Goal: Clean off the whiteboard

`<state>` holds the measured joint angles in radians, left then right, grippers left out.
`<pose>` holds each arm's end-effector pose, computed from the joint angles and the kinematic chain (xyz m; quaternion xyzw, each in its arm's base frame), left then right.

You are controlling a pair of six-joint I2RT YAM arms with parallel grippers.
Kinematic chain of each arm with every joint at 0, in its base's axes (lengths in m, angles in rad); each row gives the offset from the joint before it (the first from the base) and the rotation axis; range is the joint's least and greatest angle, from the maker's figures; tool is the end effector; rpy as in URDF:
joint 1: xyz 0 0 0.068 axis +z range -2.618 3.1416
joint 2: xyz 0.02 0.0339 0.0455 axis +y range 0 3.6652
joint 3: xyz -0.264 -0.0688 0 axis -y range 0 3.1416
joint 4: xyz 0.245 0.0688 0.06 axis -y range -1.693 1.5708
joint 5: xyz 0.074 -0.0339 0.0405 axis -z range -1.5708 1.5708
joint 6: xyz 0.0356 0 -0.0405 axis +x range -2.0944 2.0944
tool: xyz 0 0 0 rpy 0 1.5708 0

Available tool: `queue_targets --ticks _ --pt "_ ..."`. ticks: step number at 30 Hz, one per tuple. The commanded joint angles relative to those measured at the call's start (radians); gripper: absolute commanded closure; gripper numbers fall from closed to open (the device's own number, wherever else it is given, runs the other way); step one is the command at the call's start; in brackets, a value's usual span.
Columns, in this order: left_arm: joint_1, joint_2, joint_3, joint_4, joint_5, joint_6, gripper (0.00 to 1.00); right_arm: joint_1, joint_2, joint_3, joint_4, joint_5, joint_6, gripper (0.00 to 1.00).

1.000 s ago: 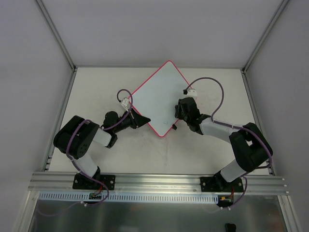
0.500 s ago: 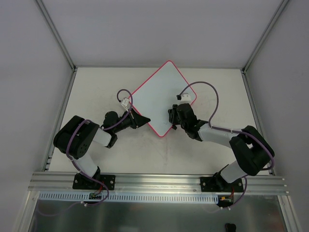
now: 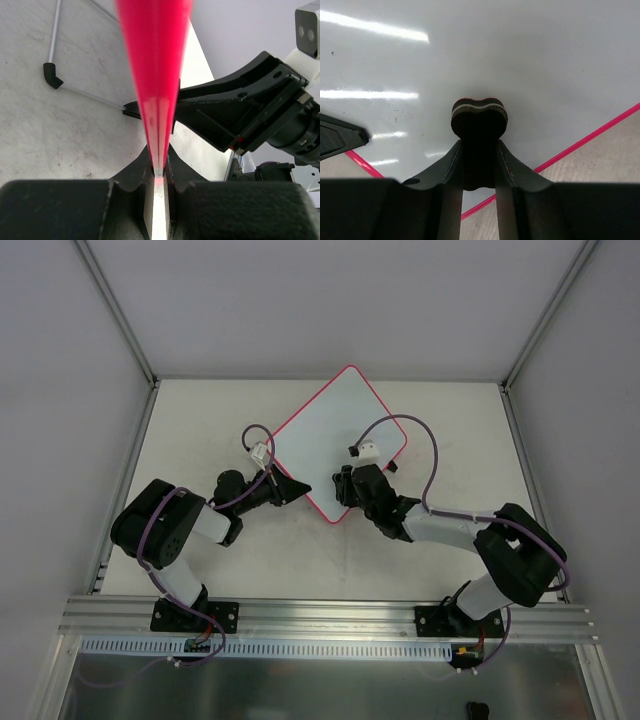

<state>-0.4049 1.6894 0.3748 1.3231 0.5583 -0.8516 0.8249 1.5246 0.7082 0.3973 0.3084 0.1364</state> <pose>0.2458 -0.1259 0.1547 0.0409 0.7034 -0.5582 0.4383 0.2237 0.2262 0.1959 -0.2010 0.8084 0.1346 0.5367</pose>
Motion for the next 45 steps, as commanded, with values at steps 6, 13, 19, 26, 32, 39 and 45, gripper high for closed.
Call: queue_targets --ticks 6,13,19,26,32,39,45 --pt "-0.022 -0.004 0.004 0.358 0.054 -0.010 1.00 0.076 0.029 -0.021 0.058 -0.088 0.054 1.00" --pt "-0.020 -0.004 0.003 0.358 0.054 -0.009 1.00 0.046 -0.001 -0.039 0.080 -0.029 0.029 1.00" --pt "-0.021 -0.004 0.004 0.358 0.052 -0.007 1.00 -0.030 -0.029 -0.064 0.149 -0.044 0.014 1.00" --pt "-0.020 -0.005 0.003 0.358 0.052 -0.007 1.00 -0.119 -0.024 -0.069 0.242 -0.107 0.017 1.00" --pt "-0.020 -0.007 0.001 0.358 0.054 -0.006 1.00 -0.141 0.002 -0.049 0.287 -0.152 0.019 1.00" --pt "-0.020 -0.008 -0.001 0.358 0.052 -0.007 1.00 -0.133 -0.004 -0.130 0.383 -0.178 0.087 1.00" --pt "-0.023 -0.007 0.001 0.358 0.052 -0.006 1.00 -0.112 0.006 -0.226 0.485 -0.184 0.135 1.00"
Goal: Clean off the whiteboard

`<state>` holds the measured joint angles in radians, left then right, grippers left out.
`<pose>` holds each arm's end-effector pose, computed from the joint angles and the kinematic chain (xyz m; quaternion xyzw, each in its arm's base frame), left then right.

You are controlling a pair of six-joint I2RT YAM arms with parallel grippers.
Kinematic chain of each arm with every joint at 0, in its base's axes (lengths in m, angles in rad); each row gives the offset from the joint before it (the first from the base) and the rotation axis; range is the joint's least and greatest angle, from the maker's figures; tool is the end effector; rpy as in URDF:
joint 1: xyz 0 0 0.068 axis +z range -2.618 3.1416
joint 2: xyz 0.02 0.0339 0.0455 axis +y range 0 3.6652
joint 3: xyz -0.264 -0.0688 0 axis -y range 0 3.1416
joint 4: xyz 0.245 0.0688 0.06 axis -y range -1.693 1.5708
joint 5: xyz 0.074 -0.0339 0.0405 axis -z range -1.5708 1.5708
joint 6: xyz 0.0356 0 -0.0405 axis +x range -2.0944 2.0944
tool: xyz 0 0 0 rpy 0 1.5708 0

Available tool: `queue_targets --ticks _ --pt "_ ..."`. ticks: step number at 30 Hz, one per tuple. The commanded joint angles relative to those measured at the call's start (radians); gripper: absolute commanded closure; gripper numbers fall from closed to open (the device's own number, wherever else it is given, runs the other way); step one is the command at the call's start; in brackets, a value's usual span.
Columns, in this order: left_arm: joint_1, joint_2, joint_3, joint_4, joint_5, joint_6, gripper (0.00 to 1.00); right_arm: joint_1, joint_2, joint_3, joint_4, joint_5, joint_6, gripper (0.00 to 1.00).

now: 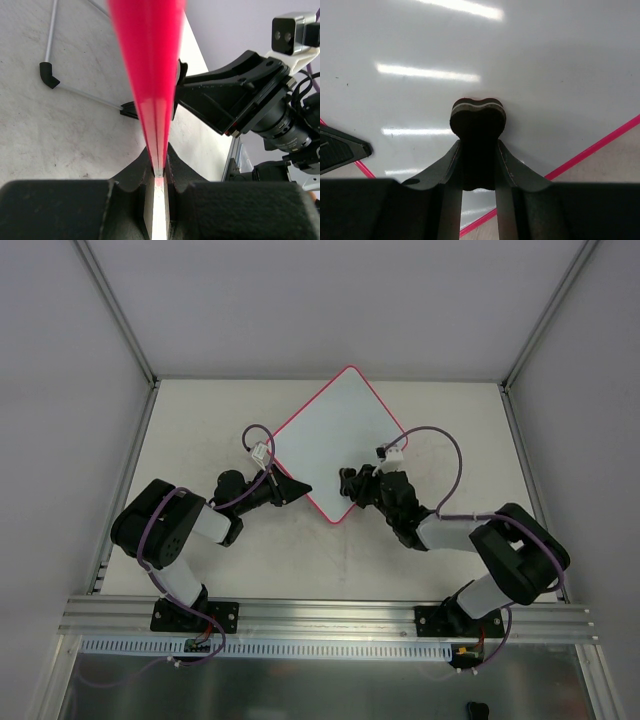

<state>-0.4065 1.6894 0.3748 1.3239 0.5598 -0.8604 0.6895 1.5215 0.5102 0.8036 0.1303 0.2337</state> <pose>0.2456 -0.1263 0.1548 0.0390 0.7032 -0.5608 0.4352 0.2304 0.1840 0.1788 -0.1351 0.7642 0.2347 0.5854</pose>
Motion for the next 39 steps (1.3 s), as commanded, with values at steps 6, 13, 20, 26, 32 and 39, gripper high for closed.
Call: queue_targets --ticks 6,13,20,26,32,39 --pt "-0.022 -0.007 0.001 0.357 0.049 0.003 1.00 0.076 0.005 -0.035 0.013 0.034 0.033 1.00" --pt "-0.022 -0.005 0.003 0.357 0.049 0.003 1.00 0.134 -0.004 -0.038 -0.026 0.098 0.024 1.00" --pt "-0.022 -0.005 0.003 0.357 0.049 0.003 1.00 0.113 0.008 0.031 -0.046 0.098 -0.022 1.00" --pt "-0.022 -0.005 0.003 0.357 0.049 0.003 1.00 0.062 0.017 0.091 -0.069 0.055 -0.039 1.00" --pt "-0.022 -0.005 0.003 0.357 0.051 0.003 1.00 0.038 0.025 0.128 -0.090 0.035 -0.062 1.00" --pt "-0.022 -0.007 0.001 0.357 0.049 0.003 1.00 0.042 0.028 0.116 -0.090 0.023 -0.044 1.00"
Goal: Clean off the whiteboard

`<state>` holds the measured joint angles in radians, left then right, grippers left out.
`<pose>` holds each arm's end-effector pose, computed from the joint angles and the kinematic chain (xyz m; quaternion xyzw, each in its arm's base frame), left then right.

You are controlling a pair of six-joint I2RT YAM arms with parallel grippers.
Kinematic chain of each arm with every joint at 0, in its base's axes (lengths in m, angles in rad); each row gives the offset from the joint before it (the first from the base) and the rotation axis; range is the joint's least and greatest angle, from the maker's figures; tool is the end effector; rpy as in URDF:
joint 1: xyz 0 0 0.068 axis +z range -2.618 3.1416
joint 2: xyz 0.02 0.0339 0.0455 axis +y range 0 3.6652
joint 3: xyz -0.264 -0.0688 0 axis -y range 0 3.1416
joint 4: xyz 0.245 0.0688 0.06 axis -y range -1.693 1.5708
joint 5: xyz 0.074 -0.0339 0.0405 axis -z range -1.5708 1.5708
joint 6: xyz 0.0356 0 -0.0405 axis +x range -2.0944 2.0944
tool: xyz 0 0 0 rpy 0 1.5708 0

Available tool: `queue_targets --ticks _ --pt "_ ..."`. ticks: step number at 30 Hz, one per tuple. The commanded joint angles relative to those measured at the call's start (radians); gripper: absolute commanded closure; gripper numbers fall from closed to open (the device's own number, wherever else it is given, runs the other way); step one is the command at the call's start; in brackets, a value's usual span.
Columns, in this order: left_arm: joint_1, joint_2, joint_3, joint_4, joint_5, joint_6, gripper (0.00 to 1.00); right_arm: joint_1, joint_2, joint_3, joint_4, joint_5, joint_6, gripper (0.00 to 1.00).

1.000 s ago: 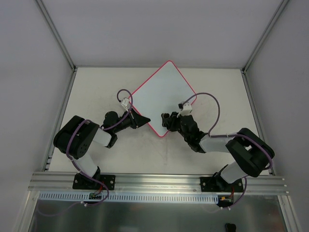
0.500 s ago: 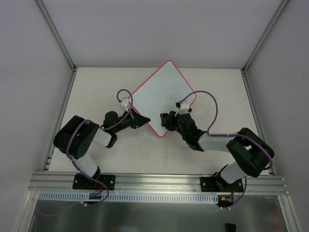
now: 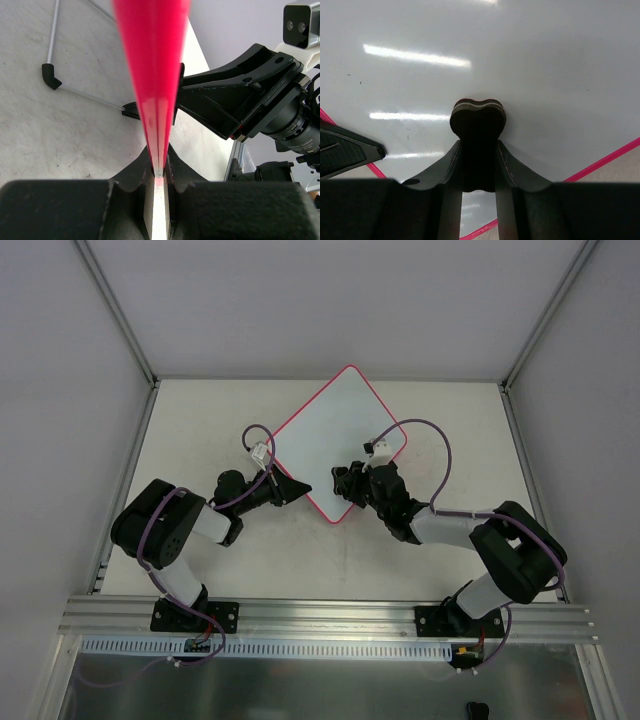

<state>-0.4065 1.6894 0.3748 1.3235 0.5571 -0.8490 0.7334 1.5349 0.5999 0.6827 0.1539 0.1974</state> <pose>0.2457 -0.1263 0.1548 0.0420 0.7032 -0.5577 0.4390 0.2340 0.2035 0.1886 -0.1633 0.7725 0.2198 0.5730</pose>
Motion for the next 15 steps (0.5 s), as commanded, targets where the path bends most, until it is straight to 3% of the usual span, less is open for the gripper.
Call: queue_targets --ticks 1,15 --pt "-0.022 -0.007 0.001 0.358 0.052 -0.009 1.00 0.000 0.010 0.018 0.034 -0.001 -0.007 1.00" --pt "-0.023 -0.010 -0.001 0.358 0.052 -0.007 1.00 0.090 -0.012 -0.104 0.060 0.061 0.033 1.00"
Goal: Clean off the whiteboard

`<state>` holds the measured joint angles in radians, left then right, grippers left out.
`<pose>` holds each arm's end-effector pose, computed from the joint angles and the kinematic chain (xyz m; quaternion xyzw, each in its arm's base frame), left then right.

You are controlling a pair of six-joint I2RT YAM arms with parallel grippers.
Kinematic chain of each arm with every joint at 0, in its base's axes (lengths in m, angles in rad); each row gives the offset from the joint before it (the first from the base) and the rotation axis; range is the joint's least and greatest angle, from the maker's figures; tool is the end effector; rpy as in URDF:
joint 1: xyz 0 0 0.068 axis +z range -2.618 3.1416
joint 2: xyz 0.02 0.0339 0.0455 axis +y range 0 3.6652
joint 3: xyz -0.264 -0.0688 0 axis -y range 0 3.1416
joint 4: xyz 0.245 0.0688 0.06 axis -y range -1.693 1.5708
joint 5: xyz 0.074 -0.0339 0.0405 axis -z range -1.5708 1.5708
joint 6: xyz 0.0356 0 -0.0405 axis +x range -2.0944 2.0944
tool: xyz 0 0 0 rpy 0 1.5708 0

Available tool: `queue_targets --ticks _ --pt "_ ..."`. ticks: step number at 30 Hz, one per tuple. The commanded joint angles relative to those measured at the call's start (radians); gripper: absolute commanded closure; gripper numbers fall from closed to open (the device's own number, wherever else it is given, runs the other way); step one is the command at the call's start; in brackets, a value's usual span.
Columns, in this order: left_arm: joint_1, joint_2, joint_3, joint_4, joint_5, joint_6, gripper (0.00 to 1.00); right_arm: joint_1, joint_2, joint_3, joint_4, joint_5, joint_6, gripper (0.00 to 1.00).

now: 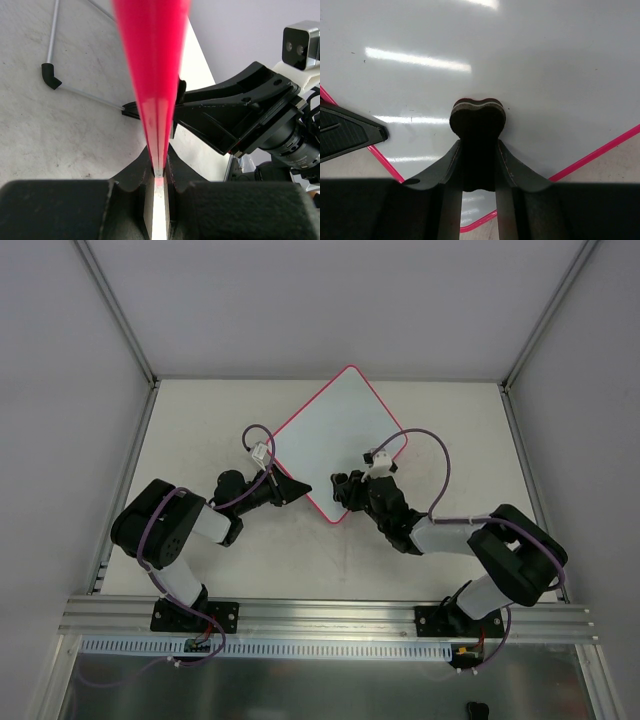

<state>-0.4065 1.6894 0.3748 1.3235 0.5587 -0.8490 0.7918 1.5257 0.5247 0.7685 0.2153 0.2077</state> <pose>0.2456 -0.1263 0.1548 0.0426 0.7031 -0.5581 0.4386 0.2138 0.2058 0.1782 -0.1607 0.7660 0.2216 0.5817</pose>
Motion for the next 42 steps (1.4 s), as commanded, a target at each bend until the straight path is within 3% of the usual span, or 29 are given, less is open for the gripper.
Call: queue_targets --ticks 1,7,24,27,32,37,42 --pt "-0.023 -0.010 -0.001 0.358 0.050 -0.005 1.00 0.037 -0.001 -0.032 -0.020 0.001 0.024 1.00" --pt "-0.023 -0.008 -0.001 0.358 0.049 -0.007 1.00 0.037 -0.022 -0.019 -0.031 0.033 -0.002 1.00" --pt "-0.023 -0.011 -0.002 0.358 0.050 -0.004 1.00 -0.083 -0.008 0.228 -0.161 -0.067 -0.106 1.00" --pt "-0.023 -0.011 -0.001 0.358 0.047 -0.005 1.00 -0.083 -0.083 0.248 -0.260 -0.041 -0.119 1.00" --pt "-0.023 -0.010 -0.002 0.358 0.041 -0.005 1.00 -0.094 -0.211 0.290 -0.582 0.035 -0.108 1.00" --pt "-0.023 -0.011 -0.004 0.358 0.040 -0.005 0.99 -0.199 -0.331 0.278 -0.927 0.007 -0.025 1.00" --pt "-0.023 -0.013 -0.005 0.358 0.038 -0.005 0.99 -0.262 -0.432 0.255 -1.172 0.094 -0.024 1.00"
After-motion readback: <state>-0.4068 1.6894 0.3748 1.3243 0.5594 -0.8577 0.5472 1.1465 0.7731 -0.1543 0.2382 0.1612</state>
